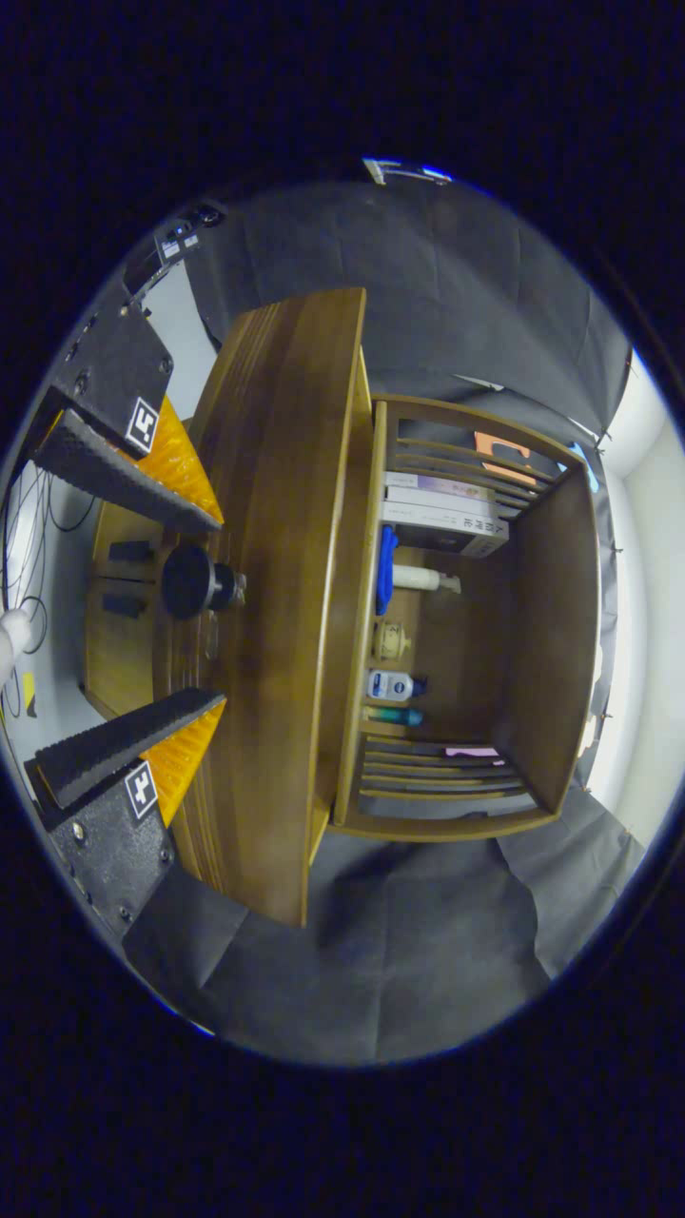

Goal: Pull open the drawer, take out the items inside it, and place them on the countertop above the cabinet.

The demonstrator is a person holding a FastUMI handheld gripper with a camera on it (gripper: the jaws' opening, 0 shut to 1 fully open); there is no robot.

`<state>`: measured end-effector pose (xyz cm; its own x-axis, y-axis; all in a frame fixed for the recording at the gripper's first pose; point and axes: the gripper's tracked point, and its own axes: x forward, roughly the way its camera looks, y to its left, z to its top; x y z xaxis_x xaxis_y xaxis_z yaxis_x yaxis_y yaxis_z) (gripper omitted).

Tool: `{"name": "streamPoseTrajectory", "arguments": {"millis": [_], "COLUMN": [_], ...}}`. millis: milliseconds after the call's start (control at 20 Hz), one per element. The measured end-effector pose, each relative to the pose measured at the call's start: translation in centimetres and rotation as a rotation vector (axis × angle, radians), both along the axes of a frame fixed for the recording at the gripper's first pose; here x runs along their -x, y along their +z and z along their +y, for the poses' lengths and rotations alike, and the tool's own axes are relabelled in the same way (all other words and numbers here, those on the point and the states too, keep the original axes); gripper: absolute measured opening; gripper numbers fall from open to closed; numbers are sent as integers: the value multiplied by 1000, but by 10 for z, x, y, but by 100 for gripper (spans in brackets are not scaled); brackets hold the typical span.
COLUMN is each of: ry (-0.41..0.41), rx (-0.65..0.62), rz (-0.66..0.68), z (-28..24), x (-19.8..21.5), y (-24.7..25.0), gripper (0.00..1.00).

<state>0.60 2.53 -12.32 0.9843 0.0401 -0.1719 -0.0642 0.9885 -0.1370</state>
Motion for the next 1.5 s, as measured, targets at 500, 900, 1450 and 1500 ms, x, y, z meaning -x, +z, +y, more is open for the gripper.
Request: {"name": "streamPoseTrajectory", "arguments": {"millis": [500,900,1450,1500], "ry": [1,28,-79,-86], "rx": [-57,-149,-91,-90], "rz": [-2,272,871,915], "z": [-18,15,21,20], "x": [-28,-132,-166,-164], "y": [112,128,2,-6], "gripper": [100,100,100,100]}}
